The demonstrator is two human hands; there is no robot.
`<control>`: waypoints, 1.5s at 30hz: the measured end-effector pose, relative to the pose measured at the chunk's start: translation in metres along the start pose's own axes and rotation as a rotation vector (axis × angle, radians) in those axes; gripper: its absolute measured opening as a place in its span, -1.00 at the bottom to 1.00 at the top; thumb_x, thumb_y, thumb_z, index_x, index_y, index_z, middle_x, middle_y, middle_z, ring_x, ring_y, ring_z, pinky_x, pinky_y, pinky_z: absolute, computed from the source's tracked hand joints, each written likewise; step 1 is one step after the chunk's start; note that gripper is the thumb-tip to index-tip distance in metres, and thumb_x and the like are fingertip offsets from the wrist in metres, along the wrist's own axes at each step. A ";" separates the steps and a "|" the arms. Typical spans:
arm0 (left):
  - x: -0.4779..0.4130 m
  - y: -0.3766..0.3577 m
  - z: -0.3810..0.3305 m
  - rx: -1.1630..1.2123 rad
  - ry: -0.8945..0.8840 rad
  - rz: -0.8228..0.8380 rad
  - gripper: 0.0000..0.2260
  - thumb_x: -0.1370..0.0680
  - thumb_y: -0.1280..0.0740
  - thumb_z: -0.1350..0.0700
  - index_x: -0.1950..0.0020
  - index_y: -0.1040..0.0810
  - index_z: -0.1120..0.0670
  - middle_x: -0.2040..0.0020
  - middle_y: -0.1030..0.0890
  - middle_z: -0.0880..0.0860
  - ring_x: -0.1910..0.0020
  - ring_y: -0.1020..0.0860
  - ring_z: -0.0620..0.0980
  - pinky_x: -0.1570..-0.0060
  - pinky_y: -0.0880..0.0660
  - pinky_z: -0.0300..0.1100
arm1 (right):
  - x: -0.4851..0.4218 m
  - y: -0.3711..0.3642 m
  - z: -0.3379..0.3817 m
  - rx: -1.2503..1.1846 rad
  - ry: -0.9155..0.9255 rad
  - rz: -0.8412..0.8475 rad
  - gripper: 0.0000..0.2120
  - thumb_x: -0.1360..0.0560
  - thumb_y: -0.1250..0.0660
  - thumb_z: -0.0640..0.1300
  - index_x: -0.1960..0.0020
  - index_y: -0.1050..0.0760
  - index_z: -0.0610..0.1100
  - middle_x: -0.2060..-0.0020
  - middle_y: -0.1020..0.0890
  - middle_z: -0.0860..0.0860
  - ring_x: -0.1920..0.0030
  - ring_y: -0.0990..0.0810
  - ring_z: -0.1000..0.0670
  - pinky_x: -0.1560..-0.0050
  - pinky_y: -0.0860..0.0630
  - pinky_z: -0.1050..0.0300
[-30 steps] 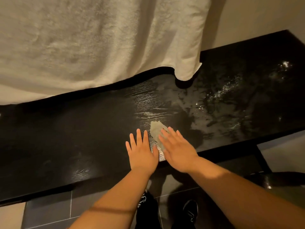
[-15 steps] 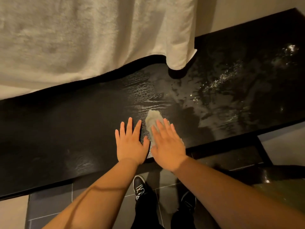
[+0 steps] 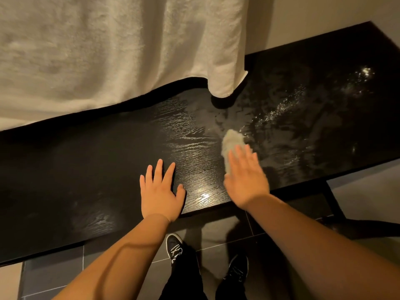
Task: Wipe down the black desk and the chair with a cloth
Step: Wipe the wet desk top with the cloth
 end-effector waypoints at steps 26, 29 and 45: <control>0.000 0.000 -0.001 -0.007 0.006 -0.011 -0.36 -0.57 -0.10 -0.25 -0.65 -0.26 -0.12 -0.69 -0.16 0.06 -0.65 -0.08 0.22 -0.61 -0.05 0.25 | -0.011 0.024 -0.108 -0.022 -0.043 -0.005 -0.34 -0.53 -0.11 0.01 -0.59 -0.23 -0.19 -0.60 -0.22 -0.16 -0.60 -0.11 -0.27 -0.57 -0.09 -0.25; -0.001 0.000 0.000 0.007 0.004 -0.015 -0.37 -0.57 -0.11 -0.24 -0.65 -0.27 -0.11 -0.69 -0.16 0.07 -0.66 -0.08 0.22 -0.61 -0.04 0.25 | -0.013 0.020 -0.076 -0.024 -0.153 -0.086 -0.35 -0.55 -0.20 -0.03 -0.60 -0.19 -0.18 -0.60 -0.19 -0.21 -0.60 -0.09 -0.31 -0.58 -0.04 -0.25; -0.001 0.000 -0.001 0.009 0.010 -0.015 -0.36 -0.57 -0.09 -0.25 -0.65 -0.25 -0.12 -0.69 -0.14 0.05 -0.66 -0.05 0.21 -0.62 -0.02 0.24 | -0.026 0.017 -0.056 -0.025 -0.101 -0.072 -0.35 -0.53 -0.11 0.01 -0.59 -0.24 -0.20 -0.59 -0.22 -0.20 -0.59 -0.13 -0.32 -0.58 -0.02 -0.23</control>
Point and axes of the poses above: each hand's wrist, its own x-axis away from the middle knuckle, its own y-axis out of the back of the hand, z = x × y, the point moved 1 cm from there along -x, towards the middle knuckle
